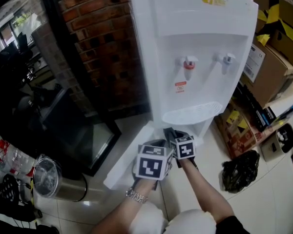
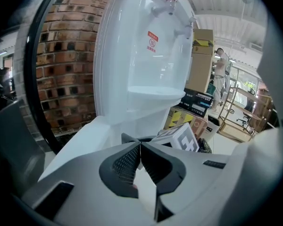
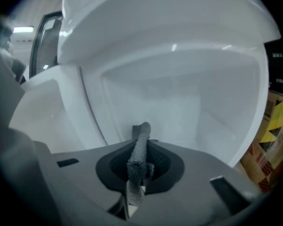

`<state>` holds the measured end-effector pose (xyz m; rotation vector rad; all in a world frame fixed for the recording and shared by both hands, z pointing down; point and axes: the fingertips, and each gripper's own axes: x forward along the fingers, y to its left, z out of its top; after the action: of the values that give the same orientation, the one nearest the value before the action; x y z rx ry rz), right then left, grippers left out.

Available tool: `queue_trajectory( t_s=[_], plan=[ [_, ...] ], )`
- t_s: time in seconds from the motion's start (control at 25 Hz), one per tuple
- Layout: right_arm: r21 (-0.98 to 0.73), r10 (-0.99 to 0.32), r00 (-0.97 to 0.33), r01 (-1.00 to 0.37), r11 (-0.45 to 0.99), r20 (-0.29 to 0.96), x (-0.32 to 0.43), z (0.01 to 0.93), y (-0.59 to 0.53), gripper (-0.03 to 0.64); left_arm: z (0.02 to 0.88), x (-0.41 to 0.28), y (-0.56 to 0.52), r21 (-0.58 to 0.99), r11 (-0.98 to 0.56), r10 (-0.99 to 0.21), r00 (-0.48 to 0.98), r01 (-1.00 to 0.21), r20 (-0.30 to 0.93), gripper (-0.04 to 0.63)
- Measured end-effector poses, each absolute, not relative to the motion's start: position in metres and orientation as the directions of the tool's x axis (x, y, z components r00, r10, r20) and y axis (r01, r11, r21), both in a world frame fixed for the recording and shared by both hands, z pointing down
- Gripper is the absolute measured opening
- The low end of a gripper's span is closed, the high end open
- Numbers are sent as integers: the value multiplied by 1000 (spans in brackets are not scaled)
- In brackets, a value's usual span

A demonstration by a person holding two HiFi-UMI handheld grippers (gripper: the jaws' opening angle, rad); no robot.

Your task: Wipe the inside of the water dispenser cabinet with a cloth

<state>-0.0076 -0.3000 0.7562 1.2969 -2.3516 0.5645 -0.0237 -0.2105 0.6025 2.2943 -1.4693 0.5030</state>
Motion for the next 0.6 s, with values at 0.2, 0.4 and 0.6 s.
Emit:
queue_trajectory(
  t_s=[0.2,0.4,0.6],
  plan=[
    [-127,-595,-463,-846,517,657,-13,826,-276,21,605,-29,-208,100,-380,-782,378,-919,496,6],
    [-94,-599,-416,-865,494,684,6,836,-277,21,610,-26,-210,85,-378,-779,366,-922,508,0],
    [-20,-764,-297,-937,349,572,67,765,-313,21,610,-22,-213,78,-377,-786,363,-923,501,0]
  ],
)
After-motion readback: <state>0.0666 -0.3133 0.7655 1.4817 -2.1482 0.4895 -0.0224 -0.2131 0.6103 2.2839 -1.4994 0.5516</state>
